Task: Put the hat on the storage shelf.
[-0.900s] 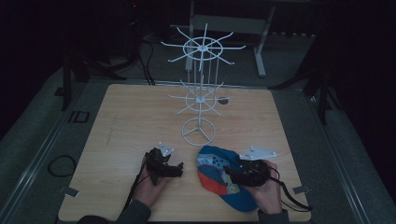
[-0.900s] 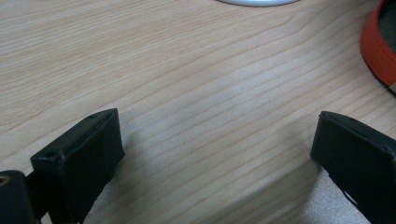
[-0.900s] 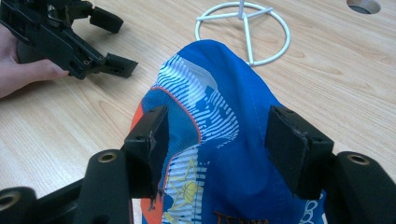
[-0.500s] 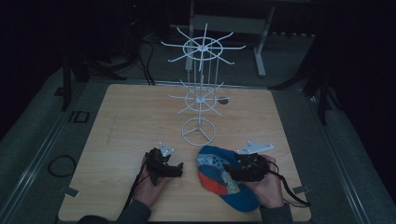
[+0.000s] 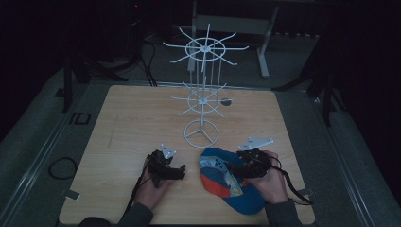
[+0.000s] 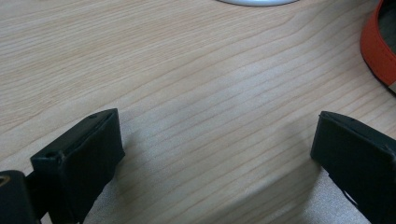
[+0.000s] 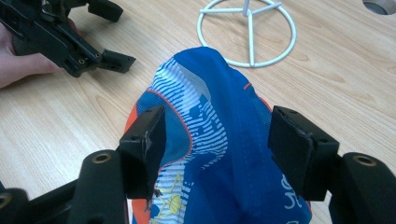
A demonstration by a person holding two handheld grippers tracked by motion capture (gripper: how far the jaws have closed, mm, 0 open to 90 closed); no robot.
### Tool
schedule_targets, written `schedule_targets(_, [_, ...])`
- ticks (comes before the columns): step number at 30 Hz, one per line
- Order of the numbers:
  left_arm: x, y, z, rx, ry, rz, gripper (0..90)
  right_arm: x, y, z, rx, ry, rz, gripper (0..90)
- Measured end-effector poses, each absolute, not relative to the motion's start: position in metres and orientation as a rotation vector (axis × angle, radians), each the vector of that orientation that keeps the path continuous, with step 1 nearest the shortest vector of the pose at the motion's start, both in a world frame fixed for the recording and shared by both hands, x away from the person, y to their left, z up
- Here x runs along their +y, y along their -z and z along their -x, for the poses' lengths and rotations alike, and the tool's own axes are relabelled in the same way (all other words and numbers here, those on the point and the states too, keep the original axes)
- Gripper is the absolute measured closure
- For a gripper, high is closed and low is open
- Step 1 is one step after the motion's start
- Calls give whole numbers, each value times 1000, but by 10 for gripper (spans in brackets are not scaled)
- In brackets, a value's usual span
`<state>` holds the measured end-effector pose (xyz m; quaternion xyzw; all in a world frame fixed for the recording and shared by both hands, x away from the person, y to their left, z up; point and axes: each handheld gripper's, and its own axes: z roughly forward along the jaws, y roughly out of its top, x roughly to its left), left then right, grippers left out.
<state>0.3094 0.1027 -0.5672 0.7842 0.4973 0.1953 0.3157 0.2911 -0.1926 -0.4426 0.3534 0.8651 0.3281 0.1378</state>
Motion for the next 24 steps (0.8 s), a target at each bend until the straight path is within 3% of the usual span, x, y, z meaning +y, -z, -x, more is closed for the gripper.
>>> schedule_targets(10, [103, 567, -309, 1310, -515, -2064, 26, -190, 442, -306, 2540, -876, -1023, 386])
schedule_targets(24, [102, 568, -309, 1312, -517, -2057, 26, -171, 453, -332, 2639, -789, -981, 270])
